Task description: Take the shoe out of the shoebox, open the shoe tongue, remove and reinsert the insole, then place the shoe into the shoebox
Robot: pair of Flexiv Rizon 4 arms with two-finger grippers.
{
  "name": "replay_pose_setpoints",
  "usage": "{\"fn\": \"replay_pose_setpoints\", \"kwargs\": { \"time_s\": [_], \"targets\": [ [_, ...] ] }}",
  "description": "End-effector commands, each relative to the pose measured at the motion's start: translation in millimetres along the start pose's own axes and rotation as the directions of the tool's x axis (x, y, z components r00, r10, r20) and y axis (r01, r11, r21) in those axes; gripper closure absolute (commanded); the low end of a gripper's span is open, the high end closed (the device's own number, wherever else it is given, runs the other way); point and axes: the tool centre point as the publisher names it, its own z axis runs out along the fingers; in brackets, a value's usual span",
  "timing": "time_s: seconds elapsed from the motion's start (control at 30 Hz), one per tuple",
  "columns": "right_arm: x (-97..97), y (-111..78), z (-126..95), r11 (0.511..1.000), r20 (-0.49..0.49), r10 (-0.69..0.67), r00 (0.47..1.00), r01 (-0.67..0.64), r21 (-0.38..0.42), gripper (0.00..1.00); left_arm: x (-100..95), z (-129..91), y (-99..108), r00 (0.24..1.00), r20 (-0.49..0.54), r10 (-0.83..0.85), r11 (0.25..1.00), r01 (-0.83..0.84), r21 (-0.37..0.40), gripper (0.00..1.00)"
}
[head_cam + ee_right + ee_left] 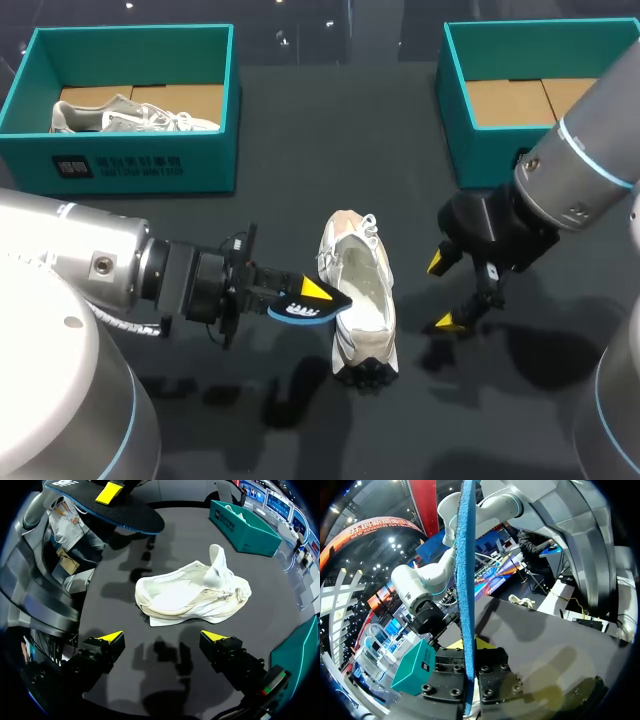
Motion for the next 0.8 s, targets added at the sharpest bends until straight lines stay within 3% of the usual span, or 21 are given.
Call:
{"fn": "replay_pose_setpoints", "kwargs": {
  "time_s": [0.03,0.23,0.33,0.8],
  "targets": [
    [3.6,-1.2,0,1.000,0.010,0.000,1.000,0.000,-0.002,0.00,0.7,4,0,1.000,0.002,0.001,1.000,-0.001,-0.004,1.00],
    [-0.6,0.4,9,1.000,0.001,-0.010,1.000,0.010,-0.020,0.00,8.0,14,5,1.000,-0.007,-0.020,1.000,0.020,0.016,1.00],
    [-7.1,4.6,18,1.000,0.006,0.001,1.000,-0.001,-0.005,0.00,10.6,22,9,0.999,-0.005,-0.036,0.998,0.036,0.049,1.00],
    [-14.9,10.8,42,0.996,0.032,0.043,0.999,-0.046,0.077,0.00,8.4,44,21,0.999,0.006,-0.036,0.998,0.035,0.051,1.00]
  ]
}}
